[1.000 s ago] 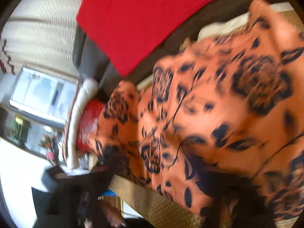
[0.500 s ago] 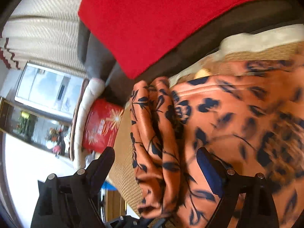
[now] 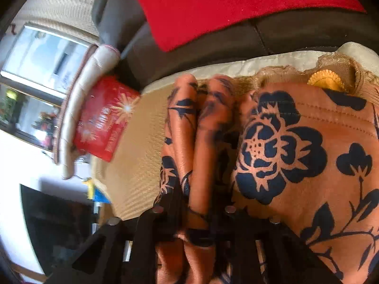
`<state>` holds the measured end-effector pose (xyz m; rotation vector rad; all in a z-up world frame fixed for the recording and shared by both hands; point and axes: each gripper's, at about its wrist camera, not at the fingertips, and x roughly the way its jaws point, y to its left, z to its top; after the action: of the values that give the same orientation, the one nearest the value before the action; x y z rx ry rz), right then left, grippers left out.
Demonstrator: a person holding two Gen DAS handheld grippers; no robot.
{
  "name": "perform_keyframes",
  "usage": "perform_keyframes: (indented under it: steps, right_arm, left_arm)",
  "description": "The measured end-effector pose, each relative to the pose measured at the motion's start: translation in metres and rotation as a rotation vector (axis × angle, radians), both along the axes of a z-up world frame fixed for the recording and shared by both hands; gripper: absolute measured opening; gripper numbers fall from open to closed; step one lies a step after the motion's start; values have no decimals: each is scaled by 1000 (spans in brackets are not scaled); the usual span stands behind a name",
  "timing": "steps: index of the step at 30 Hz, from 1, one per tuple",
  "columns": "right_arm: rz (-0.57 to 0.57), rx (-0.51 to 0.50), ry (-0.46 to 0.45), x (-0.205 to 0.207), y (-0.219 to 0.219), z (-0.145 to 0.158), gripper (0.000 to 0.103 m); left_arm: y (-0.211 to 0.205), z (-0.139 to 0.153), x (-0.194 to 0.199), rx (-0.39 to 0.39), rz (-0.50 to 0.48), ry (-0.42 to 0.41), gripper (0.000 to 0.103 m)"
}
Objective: Fold small clothes
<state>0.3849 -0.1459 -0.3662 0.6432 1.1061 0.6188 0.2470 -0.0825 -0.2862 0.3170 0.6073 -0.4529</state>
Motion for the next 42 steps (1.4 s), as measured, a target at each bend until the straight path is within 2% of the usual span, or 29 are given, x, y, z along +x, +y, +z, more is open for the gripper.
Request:
perform_keyframes:
  steps: [3, 6, 8, 12, 15, 18, 21, 24, 26, 27, 30, 33, 34, 36, 39, 42]
  right_arm:
    - [-47, -7, -39, -8, -1, 16, 15]
    - [-121, 0, -142, -36, -18, 55, 15]
    - [-175, 5, -191, -58, -37, 73, 15]
    - [-325, 32, -254, -102, -100, 94, 14]
    - [-445, 45, -234, -131, -154, 80, 14]
    - [-534, 49, -159, -150, -197, 46, 15]
    - [-577, 82, -16, -149, -224, -9, 15]
    - [-565, 82, 35, -144, -222, -30, 15]
    - [-568, 108, 42, -146, -220, -28, 19]
    - [-568, 115, 52, -148, -221, -25, 19]
    - [-577, 40, 69, -157, -228, -11, 27]
    - [-644, -49, 46, -165, -237, 12, 31]
    - [-674, -70, 7, -167, -235, 25, 31]
    - [-688, -85, -59, -166, -227, 43, 31]
    - [-628, -97, -173, -145, -202, 72, 31]
    - [-565, -118, -177, -107, -174, 80, 31]
  left_arm:
    - [4, 11, -8, -44, -20, -22, 11]
    - [-2, 31, -23, -130, -78, -56, 11]
    - [-12, 45, -33, -189, -121, -68, 11]
    - [-54, 65, -57, -230, -226, -98, 11]
    - [-96, 68, -68, -222, -320, -84, 11]
    - [-120, 58, -74, -206, -391, -45, 11]
    - [-122, 47, -76, -204, -448, 20, 11]
    - [-105, 48, -63, -260, -514, 84, 19]
    - [-81, 60, -47, -315, -468, 78, 49]
    - [-71, 59, -40, -330, -431, 71, 54]
    - [-41, 53, -8, -346, -290, 75, 55]
    - [-34, 44, 6, -274, -196, 69, 55]
    - [-33, 38, 11, -257, -179, 90, 55]
    - [-24, 31, 24, -237, -173, 121, 55]
    - [-34, 18, 25, -152, -188, 122, 55]
    - [-32, 13, 21, -129, -201, 117, 55]
